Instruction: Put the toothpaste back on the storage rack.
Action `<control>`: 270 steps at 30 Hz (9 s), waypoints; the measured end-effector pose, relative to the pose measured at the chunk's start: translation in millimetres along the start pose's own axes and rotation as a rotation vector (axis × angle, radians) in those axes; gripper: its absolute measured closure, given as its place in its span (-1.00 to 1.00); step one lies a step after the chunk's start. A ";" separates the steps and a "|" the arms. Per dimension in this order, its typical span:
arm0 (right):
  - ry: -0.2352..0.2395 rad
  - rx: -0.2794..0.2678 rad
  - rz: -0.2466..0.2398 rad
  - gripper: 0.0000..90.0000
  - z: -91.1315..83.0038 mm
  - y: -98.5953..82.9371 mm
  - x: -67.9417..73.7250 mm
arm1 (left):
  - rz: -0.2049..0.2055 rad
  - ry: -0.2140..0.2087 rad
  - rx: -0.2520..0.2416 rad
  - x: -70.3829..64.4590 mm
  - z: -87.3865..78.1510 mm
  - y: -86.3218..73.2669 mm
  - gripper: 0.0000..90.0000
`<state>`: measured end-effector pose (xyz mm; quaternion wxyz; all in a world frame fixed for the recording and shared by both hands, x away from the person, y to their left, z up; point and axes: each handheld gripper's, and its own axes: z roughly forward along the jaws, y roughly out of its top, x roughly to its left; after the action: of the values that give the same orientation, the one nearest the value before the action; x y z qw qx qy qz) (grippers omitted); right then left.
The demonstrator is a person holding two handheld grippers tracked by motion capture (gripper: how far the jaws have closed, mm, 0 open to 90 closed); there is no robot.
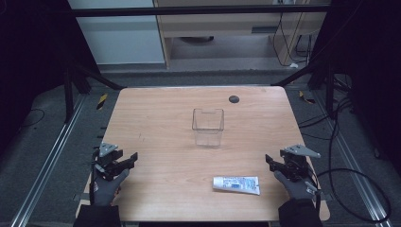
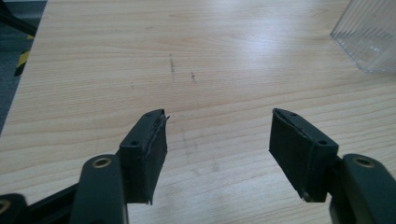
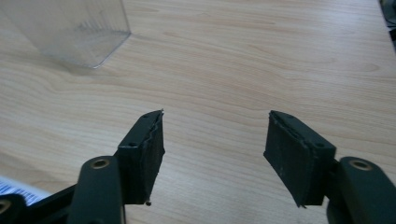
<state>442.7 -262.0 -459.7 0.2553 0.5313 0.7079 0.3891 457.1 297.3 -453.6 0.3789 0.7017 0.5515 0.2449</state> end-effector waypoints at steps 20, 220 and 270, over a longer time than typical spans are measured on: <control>0.220 0.051 -0.133 0.80 -10.6 9.8 42.1 | 0.057 0.006 0.032 -12.8 7.5 -1.1 -0.09; 0.328 0.293 -0.205 0.74 -6.1 13.2 93.3 | 0.119 0.037 0.069 -18.9 14.0 -1.7 -0.19; 0.161 0.467 -0.185 -0.07 35.6 29.8 105.2 | 0.130 0.043 0.066 -18.2 13.7 -1.9 -0.22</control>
<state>454.7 -148.0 -449.9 0.1032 0.4761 0.8421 0.2314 461.5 276.4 -461.9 0.3269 0.7425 0.5207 0.2657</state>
